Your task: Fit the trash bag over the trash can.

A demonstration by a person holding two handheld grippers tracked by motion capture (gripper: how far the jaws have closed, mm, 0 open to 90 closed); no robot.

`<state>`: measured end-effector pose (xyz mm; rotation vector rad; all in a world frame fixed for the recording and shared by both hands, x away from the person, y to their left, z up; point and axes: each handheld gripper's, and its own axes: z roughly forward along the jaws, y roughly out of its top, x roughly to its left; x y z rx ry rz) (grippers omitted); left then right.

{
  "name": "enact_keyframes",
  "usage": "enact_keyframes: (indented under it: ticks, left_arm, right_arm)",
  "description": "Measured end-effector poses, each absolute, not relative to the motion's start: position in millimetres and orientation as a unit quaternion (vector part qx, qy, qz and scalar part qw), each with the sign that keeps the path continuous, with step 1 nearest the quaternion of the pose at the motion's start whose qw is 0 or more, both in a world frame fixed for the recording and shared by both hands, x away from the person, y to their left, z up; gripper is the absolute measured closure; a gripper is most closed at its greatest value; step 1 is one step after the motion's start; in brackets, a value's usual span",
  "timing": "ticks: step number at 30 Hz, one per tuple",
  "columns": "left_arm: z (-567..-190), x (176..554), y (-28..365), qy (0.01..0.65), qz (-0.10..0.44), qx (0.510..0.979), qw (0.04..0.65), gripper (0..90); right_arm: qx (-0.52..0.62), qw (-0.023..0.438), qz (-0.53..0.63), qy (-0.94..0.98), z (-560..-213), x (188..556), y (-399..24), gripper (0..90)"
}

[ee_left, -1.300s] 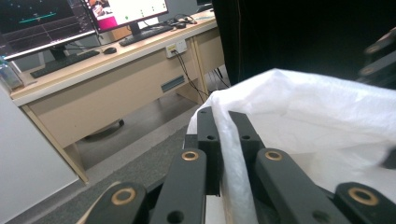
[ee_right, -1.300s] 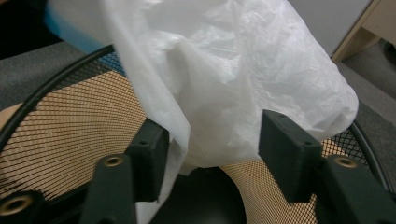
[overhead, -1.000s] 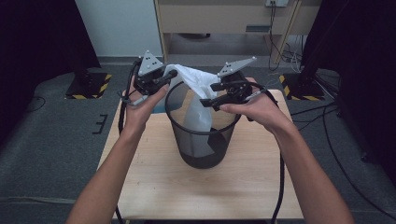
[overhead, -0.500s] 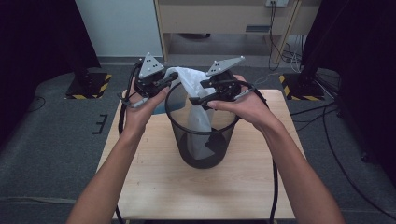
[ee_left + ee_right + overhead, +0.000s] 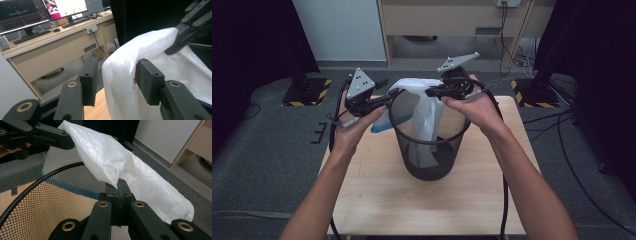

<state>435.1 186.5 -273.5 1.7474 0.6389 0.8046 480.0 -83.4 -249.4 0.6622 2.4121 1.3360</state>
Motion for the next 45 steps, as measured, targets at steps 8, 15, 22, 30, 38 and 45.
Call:
enact_keyframes:
  ticks: [8,15,22,30,38,45]
  left_arm:
    - [-283,410,205,0.267,0.347,0.712,0.550,54.9]
    - [-300,396,214,0.261,0.345,0.720,0.543,54.0]
    - [-323,396,220,0.274,0.334,0.728,0.532,54.0]
    - [-348,402,227,0.289,0.308,0.739,0.525,55.6]
    - [-349,410,228,0.295,0.311,0.737,0.522,77.3]
    - [-319,413,237,0.297,0.336,0.703,0.552,86.8]
  right_arm:
    - [0.233,0.156,0.459,0.843,-248,481,-86,90.0]
    - [0.233,0.159,0.455,0.844,-248,482,-87,90.0]
    - [0.235,0.158,0.453,0.845,-248,483,-89,90.0]
    - [0.234,0.156,0.453,0.846,-247,481,-92,90.0]
    - [0.230,0.158,0.441,0.853,-251,477,-95,90.0]
    - [0.228,0.159,0.433,0.857,-257,468,-98,90.0]
